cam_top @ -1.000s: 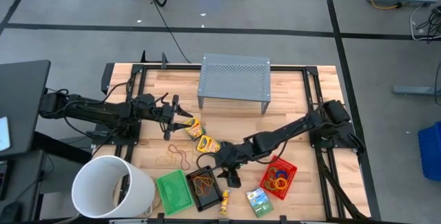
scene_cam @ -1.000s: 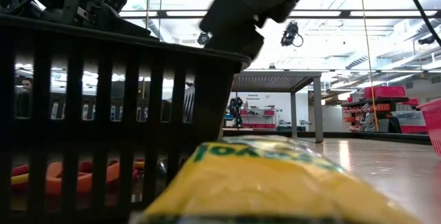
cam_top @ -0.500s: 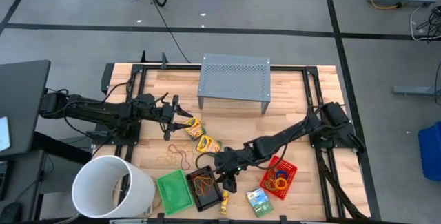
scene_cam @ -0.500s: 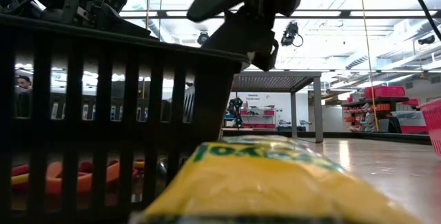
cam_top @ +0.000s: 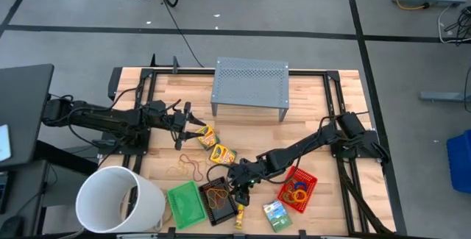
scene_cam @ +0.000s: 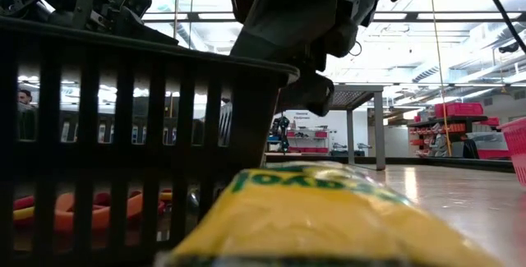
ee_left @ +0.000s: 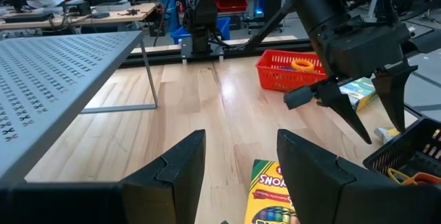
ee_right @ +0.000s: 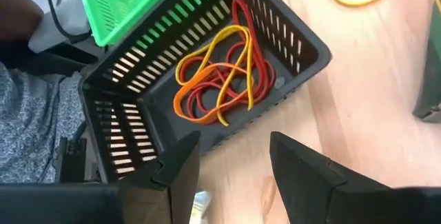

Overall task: Pick & Place Office Desk Supplies
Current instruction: Adjust the black bin

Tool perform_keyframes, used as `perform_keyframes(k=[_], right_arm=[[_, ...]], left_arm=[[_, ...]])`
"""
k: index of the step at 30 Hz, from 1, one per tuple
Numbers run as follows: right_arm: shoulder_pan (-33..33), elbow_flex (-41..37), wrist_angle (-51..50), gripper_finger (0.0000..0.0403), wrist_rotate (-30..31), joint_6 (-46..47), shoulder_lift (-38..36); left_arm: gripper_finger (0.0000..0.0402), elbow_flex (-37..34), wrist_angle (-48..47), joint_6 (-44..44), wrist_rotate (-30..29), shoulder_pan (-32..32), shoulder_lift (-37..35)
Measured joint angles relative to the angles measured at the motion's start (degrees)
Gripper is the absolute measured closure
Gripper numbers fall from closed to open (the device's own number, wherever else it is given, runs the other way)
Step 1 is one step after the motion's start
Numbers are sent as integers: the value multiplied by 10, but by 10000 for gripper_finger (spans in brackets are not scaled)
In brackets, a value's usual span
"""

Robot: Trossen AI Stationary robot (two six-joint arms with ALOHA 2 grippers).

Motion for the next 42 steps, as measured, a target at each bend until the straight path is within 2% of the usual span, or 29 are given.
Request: perform_keyframes(k=[10,17,24,35,42], right_arm=[[0,8,14,222,4,-4,24],[0,46,-34,222,-23,-30,43],[0,101,-105,222,-17,-42,39],[-6,102,-130,223,-16,-5,43],[-10,102,-129,252,-16,10,43]], left_arm=[[216,0,0,1,-6,0,0],[216,0,-1,1,-7,1,0],[216,0,-2,1,-7,0,0],[216,0,-3,2,-7,0,0],[216,0,-3,2,-7,0,0]])
